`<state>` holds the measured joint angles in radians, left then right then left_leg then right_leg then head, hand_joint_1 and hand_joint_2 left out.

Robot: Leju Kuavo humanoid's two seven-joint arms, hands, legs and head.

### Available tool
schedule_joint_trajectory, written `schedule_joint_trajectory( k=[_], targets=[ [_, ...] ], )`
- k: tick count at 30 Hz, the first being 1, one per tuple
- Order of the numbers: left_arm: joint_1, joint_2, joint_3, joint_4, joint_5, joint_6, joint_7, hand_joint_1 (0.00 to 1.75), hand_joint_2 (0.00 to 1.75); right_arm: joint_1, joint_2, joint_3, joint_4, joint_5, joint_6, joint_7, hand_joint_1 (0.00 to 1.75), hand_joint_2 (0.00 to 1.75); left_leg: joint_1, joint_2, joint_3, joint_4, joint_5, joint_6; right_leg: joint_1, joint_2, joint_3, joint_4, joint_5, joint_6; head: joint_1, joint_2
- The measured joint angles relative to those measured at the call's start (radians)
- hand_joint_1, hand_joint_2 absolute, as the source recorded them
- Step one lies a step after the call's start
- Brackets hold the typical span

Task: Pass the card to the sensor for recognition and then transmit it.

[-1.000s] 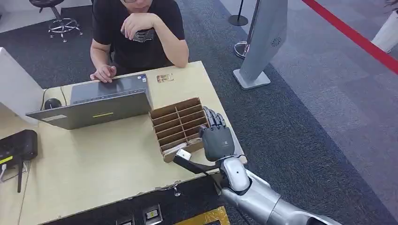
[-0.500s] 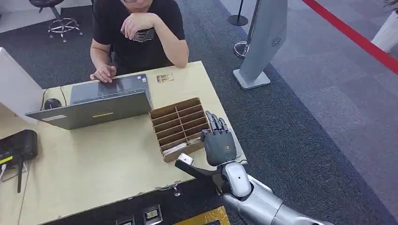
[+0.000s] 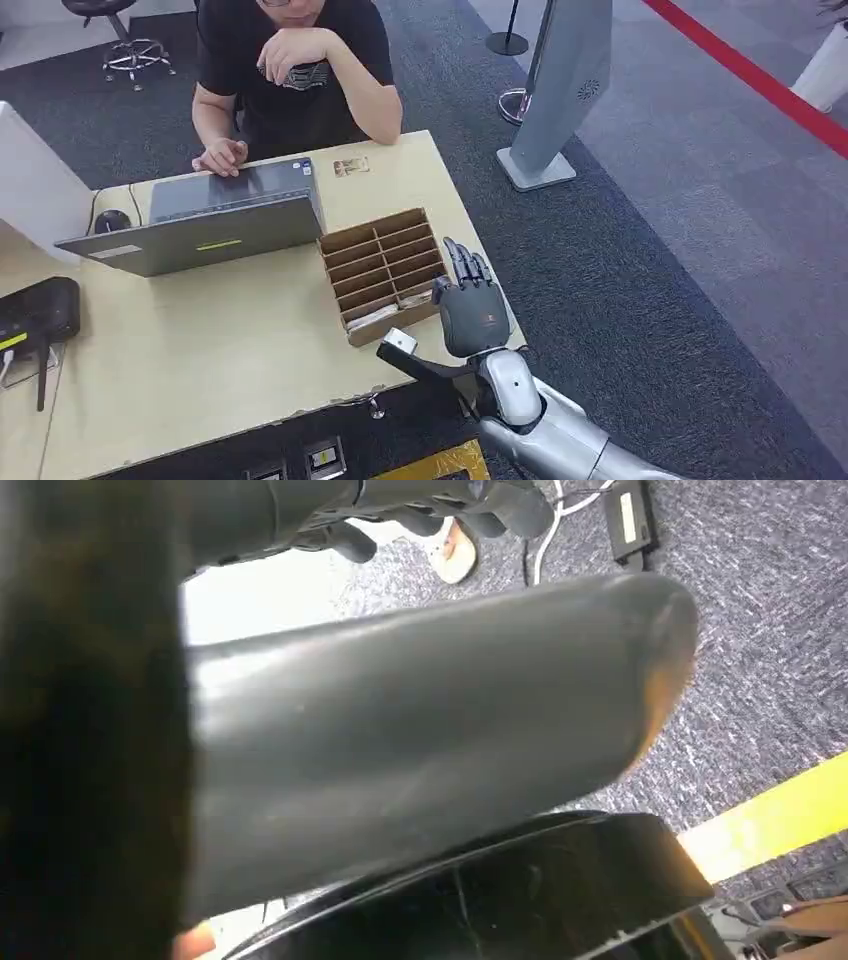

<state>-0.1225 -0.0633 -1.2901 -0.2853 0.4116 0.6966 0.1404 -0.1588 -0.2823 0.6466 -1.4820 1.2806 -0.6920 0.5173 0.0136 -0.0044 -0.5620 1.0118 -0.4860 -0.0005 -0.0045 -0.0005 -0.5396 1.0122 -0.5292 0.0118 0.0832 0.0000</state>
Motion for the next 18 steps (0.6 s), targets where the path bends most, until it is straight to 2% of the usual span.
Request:
schedule_joint_trajectory(
  k=[13, 16, 17, 18],
  targets=[
    [0.004, 0.0, 0.0, 0.0, -0.003, 0.002, -0.007, 0.0, 0.0, 0.025, 0.0, -0.011, -0.027, 0.009, 0.0, -0.005, 1.75, 1.75, 0.0, 0.0, 0.0, 0.0, 0.0, 0.0, 0.0, 0.0, 0.0, 0.0, 0.0, 0.0, 0.0, 0.0],
    [0.005, 0.0, 0.0, 0.0, -0.003, 0.003, -0.007, 0.0, 0.0, 0.029, 0.0, -0.019, -0.034, 0.009, 0.0, -0.015, 1.61, 1.75, 0.0, 0.0, 0.0, 0.0, 0.0, 0.0, 0.0, 0.0, 0.0, 0.0, 0.0, 0.0, 0.0, 0.0],
    [0.005, 0.0, 0.0, 0.0, -0.003, 0.003, -0.007, 0.0, 0.0, 0.03, 0.0, -0.023, -0.035, 0.008, 0.0, -0.017, 0.16, 1.75, 0.0, 0.0, 0.0, 0.0, 0.0, 0.0, 0.0, 0.0, 0.0, 0.0, 0.0, 0.0, 0.0, 0.0],
    [0.005, 0.0, 0.0, 0.0, -0.003, 0.003, -0.007, 0.0, 0.0, 0.031, 0.0, -0.024, -0.035, 0.007, 0.0, -0.019, 0.14, 1.75, 0.0, 0.0, 0.0, 0.0, 0.0, 0.0, 0.0, 0.0, 0.0, 0.0, 0.0, 0.0, 0.0, 0.0]
  ],
)
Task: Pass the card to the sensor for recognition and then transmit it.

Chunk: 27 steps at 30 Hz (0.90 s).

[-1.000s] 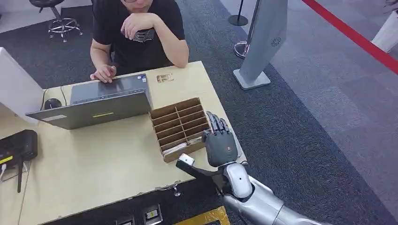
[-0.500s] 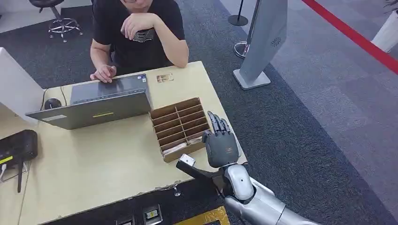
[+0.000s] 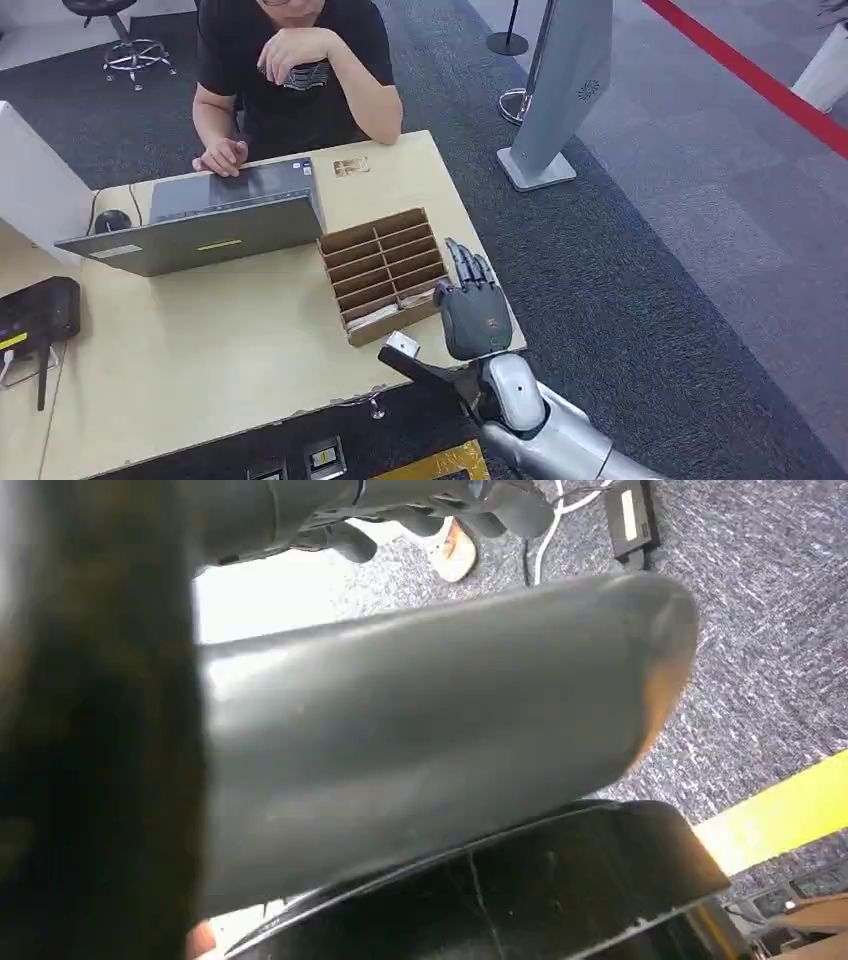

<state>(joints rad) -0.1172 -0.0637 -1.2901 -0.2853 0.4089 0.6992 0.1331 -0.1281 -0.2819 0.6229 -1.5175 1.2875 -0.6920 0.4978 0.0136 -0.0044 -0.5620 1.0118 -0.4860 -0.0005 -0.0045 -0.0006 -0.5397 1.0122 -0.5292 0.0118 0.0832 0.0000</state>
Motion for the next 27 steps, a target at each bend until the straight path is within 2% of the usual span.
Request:
schedule_joint_trajectory(
  k=[1, 2, 8, 27],
  targets=[
    [0.0, 0.0, 0.0, 0.0, 0.0, 0.0, 0.0, 0.0, 0.0, 0.001, 0.0, 0.0, 0.0, 0.0, 0.0, -0.003, 0.14, 1.75, 0.0, 0.0, 0.0, 0.0, 0.0, 0.0, 0.0, 0.0, 0.0, 0.0, 0.0, 0.0, 0.0, 0.0],
    [0.0, 0.0, 0.0, 0.0, 0.0, 0.0, 0.0, 0.0, 0.0, 0.002, 0.0, -0.001, 0.0, 0.0, 0.0, -0.005, 0.07, 1.75, 0.0, 0.0, 0.0, 0.0, 0.0, 0.0, 0.0, 0.0, 0.0, 0.0, 0.0, 0.0, 0.0, 0.0],
    [0.0, 0.0, 0.0, 0.0, 0.0, 0.0, 0.0, 0.0, 0.0, 0.003, 0.0, -0.001, 0.0, -0.004, 0.0, -0.009, 0.0, 1.75, 0.0, 0.0, 0.0, 0.0, 0.0, 0.0, 0.0, 0.0, 0.0, 0.0, 0.0, 0.0, 0.0, 0.0],
    [0.0, 0.0, 0.0, 0.0, -0.003, -0.002, 0.0, 0.0, 0.0, 0.003, 0.002, -0.014, 0.0, -0.004, 0.0, -0.039, 0.0, 1.75, 0.0, 0.0, 0.0, 0.0, 0.0, 0.0, 0.0, 0.0, 0.0, 0.0, 0.0, 0.0, 0.0, 0.0]
  ],
)
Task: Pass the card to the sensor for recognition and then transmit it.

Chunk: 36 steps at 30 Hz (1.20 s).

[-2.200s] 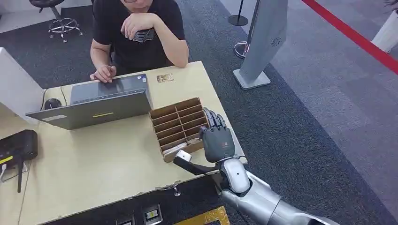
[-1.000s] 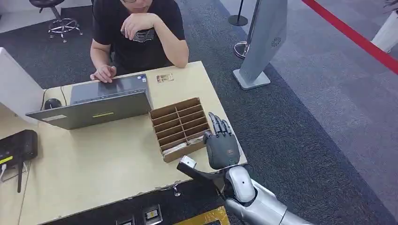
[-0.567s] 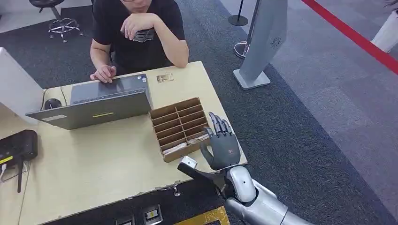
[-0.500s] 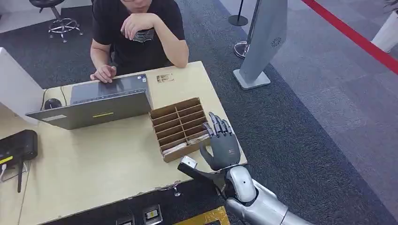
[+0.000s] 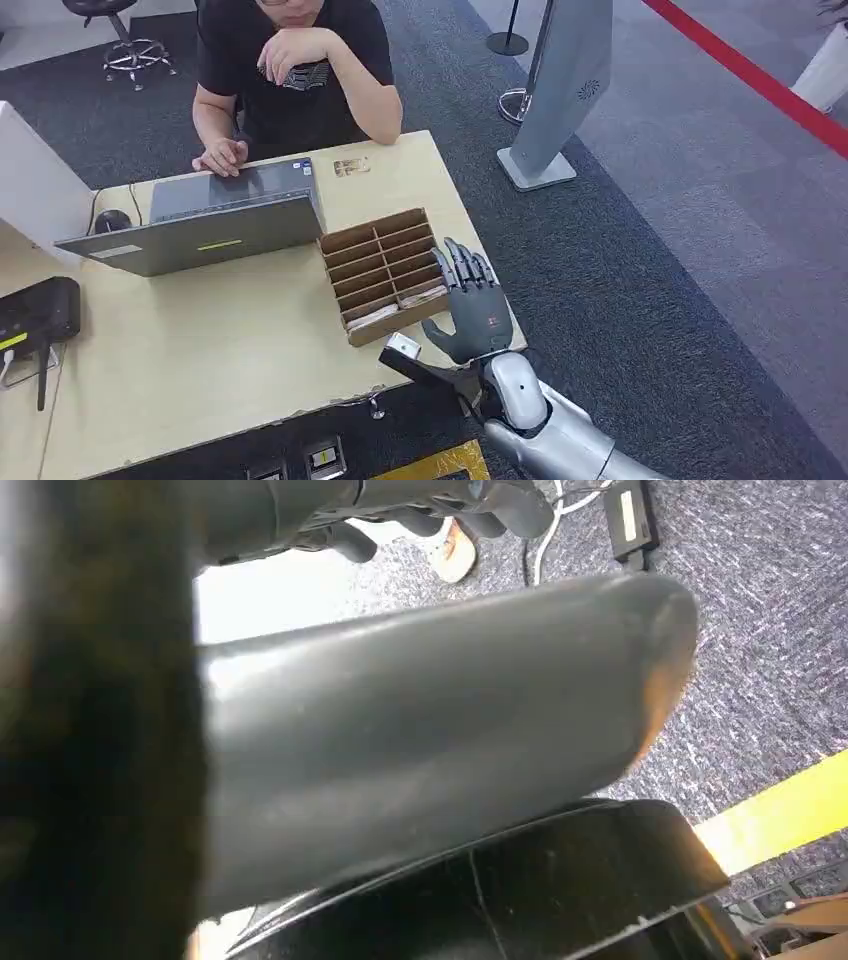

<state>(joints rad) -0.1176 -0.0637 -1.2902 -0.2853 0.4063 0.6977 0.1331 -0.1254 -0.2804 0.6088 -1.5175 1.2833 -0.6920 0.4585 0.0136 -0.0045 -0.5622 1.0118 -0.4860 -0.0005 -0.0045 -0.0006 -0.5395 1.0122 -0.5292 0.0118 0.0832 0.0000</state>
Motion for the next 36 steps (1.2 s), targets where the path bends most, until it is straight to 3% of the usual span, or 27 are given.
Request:
schedule_joint_trajectory(
  k=[15, 20, 23, 28, 36],
  targets=[
    [-0.012, -0.005, 0.0, 0.0, -0.01, -0.005, 0.011, 0.0, 0.0, -0.105, 0.071, 0.018, 0.141, -0.172, 0.001, -0.096, 0.0, 1.75, 0.0, 0.0, 0.0, 0.0, 0.0, 0.0, 0.0, 0.0, 0.0, 0.0, 0.0, 0.0, 0.0, 0.0],
    [-0.012, -0.005, 0.0, 0.0, -0.01, -0.005, 0.011, 0.0, 0.0, -0.108, 0.075, 0.018, 0.15, -0.174, 0.001, -0.097, 0.0, 1.75, 0.0, 0.0, 0.0, 0.0, 0.0, 0.0, 0.0, 0.0, 0.0, 0.0, 0.0, 0.0, 0.0, 0.0],
    [-0.012, -0.005, 0.0, 0.0, -0.014, -0.005, 0.014, 0.0, 0.0, -0.135, 0.095, 0.023, 0.238, -0.185, 0.001, -0.096, 0.0, 1.75, 0.0, 0.0, 0.0, 0.0, 0.0, 0.0, 0.0, 0.0, 0.0, 0.0, 0.0, 0.0, 0.0, 0.0],
    [-0.012, -0.005, 0.0, 0.0, -0.017, -0.006, 0.015, 0.0, 0.0, -0.136, 0.097, 0.025, 0.272, -0.186, 0.001, -0.089, 0.0, 1.75, 0.0, 0.0, 0.0, 0.0, 0.0, 0.0, 0.0, 0.0, 0.0, 0.0, 0.0, 0.0, 0.0, 0.0],
    [-0.012, -0.005, 0.0, 0.0, -0.019, -0.006, 0.02, 0.0, 0.0, -0.123, 0.097, 0.019, 0.294, -0.146, 0.0, -0.046, 0.0, 1.75, 0.0, 0.0, 0.0, 0.0, 0.0, 0.0, 0.0, 0.0, 0.0, 0.0, 0.0, 0.0, 0.0, 0.0]
  ],
)
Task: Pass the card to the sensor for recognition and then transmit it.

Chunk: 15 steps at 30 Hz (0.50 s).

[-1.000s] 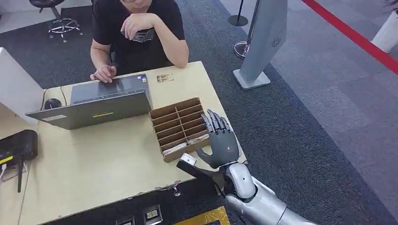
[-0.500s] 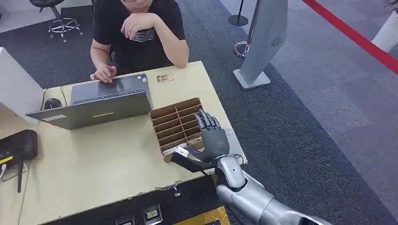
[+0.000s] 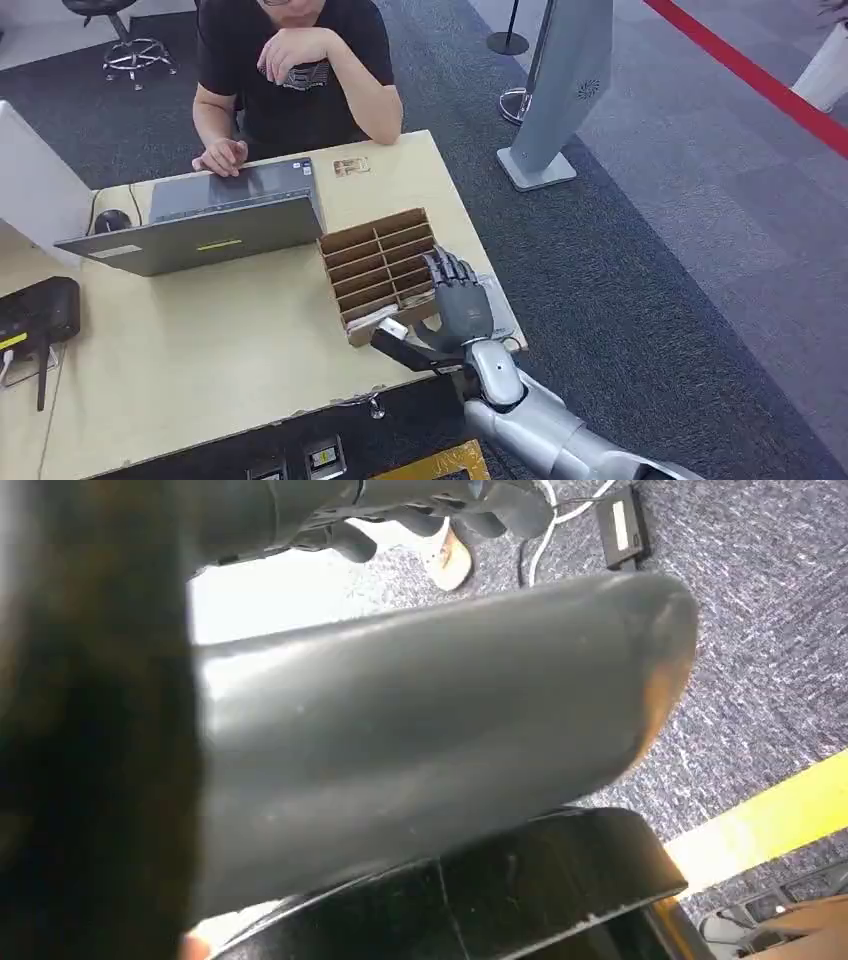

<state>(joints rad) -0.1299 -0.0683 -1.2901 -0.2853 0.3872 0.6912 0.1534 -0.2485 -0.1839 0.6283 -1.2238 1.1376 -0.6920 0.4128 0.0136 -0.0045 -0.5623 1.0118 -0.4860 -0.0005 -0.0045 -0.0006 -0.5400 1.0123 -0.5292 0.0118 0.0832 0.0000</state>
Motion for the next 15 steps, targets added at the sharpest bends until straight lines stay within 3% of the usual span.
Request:
schedule_joint_trajectory(
  k=[15],
  targets=[
    [0.004, 0.005, 0.0, 0.0, 0.009, 0.006, 0.008, 0.0, 0.0, 0.049, -0.058, -0.002, -0.099, 0.141, 0.0, 0.105, 0.0, 1.75, 0.0, 0.0, 0.0, 0.0, 0.0, 0.0, 0.0, 0.0, 0.0, 0.0, 0.0, 0.0, 0.0, 0.0]
  ],
)
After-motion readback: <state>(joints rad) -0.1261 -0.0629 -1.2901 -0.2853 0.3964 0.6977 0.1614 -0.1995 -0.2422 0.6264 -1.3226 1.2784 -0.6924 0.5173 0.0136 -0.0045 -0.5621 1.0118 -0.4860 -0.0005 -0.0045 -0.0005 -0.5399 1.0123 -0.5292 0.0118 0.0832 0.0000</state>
